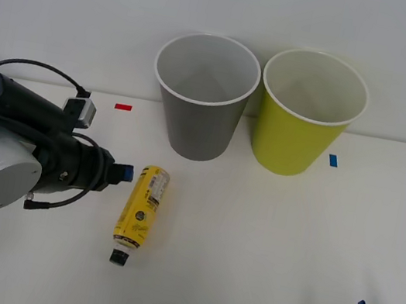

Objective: Put cans in the gray bin and PET bottles in the light green bin.

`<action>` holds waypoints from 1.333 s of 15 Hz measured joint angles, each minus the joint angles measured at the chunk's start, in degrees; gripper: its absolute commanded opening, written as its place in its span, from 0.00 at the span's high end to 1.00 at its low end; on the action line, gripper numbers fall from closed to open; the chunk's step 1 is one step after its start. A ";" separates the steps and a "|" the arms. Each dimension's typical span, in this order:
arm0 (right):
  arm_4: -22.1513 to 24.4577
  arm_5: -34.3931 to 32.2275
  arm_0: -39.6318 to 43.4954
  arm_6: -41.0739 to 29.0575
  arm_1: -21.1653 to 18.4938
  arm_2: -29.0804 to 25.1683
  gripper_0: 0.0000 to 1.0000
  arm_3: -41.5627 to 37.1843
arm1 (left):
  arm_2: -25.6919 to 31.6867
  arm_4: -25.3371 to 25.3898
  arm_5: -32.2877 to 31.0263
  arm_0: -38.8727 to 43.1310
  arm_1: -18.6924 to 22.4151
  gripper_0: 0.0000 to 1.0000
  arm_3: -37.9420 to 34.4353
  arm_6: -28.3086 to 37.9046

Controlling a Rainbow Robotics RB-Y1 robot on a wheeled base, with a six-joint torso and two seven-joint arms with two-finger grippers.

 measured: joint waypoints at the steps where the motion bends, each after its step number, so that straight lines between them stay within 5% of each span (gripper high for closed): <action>1: 0.00 0.00 0.00 0.00 0.00 0.00 0.00 0.00 | -1.18 -0.73 0.08 -0.46 -0.13 0.00 0.03 0.47; 6: 0.00 0.00 0.00 0.00 0.00 0.00 0.00 0.00 | -7.56 -8.58 0.09 -2.45 -2.20 0.00 0.55 3.88; 20: 0.00 0.00 0.00 0.00 0.00 0.00 0.00 0.00 | -15.66 -9.18 0.48 -13.01 -8.32 0.00 12.98 7.10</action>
